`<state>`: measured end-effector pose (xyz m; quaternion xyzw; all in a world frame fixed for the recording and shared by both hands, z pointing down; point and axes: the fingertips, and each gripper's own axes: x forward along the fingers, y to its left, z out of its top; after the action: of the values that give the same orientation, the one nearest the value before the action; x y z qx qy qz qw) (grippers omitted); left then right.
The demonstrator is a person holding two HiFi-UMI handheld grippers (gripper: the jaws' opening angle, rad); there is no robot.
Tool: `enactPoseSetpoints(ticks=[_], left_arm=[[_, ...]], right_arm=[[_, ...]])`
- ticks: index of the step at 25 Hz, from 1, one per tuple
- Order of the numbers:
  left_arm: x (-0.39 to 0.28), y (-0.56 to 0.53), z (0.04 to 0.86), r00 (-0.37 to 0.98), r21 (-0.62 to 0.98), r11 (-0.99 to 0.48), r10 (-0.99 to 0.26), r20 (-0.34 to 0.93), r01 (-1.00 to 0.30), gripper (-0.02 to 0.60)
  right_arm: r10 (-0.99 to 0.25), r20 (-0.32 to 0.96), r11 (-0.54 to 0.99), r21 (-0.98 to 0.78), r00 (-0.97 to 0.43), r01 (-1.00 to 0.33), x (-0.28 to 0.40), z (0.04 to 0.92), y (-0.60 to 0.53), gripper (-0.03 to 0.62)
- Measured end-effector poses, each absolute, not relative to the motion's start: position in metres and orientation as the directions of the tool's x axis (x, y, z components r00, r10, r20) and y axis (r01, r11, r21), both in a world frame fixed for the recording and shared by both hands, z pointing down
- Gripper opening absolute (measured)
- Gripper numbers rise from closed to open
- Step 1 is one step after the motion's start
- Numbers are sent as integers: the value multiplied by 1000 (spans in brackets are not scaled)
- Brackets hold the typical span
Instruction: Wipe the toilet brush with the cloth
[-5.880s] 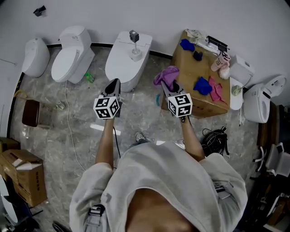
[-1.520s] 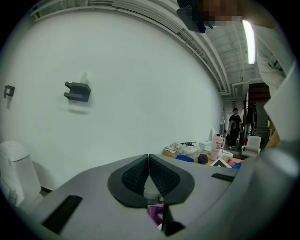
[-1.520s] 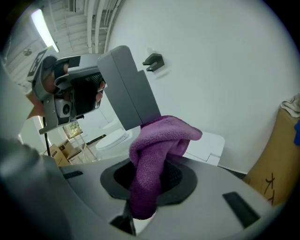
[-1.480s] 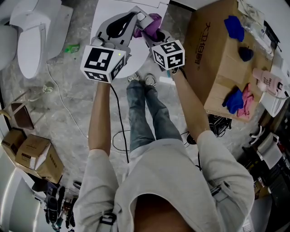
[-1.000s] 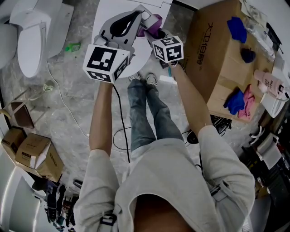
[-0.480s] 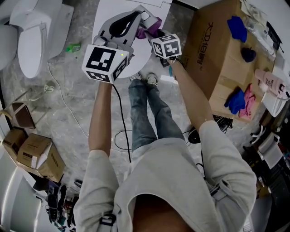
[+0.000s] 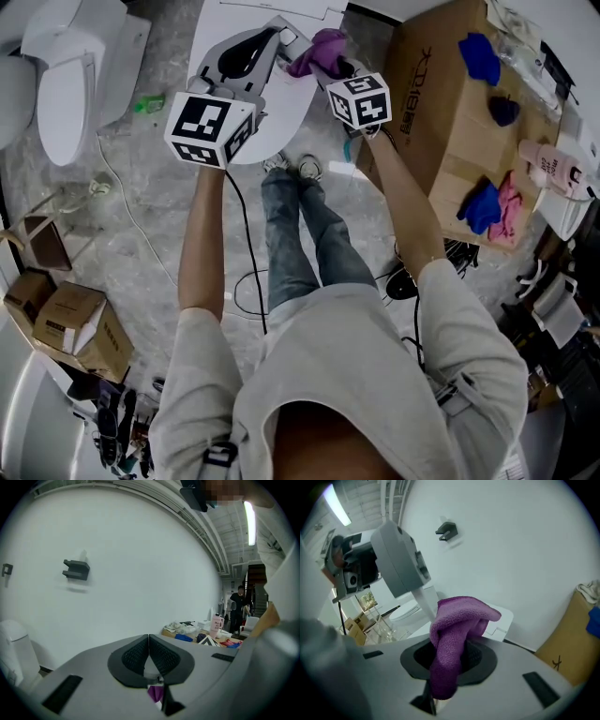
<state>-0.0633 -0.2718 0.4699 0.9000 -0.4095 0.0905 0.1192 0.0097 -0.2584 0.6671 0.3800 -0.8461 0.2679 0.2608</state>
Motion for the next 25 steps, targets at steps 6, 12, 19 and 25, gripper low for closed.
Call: enactPoseSetpoints(ticks=[6, 12, 19, 25], left_arm=[[-63, -272, 470, 644, 136, -634, -716, 271, -761, 21], [-65, -274, 470, 638, 134, -628, -721, 270, -767, 21], [-65, -275, 469, 642, 143, -628, -721, 261, -765, 21], [-63, -276, 469, 646, 148, -631, -720, 256, -762, 21]], right_arm=[[-605, 524, 587, -214, -599, -781, 16, 597, -289, 92], [-615, 460, 600, -255, -641, -759, 3, 571, -296, 92], [-558, 515, 486, -433, -651, -759, -2, 623, -277, 91], [-497, 570, 502, -427, -655, -752, -16, 653, -266, 91]])
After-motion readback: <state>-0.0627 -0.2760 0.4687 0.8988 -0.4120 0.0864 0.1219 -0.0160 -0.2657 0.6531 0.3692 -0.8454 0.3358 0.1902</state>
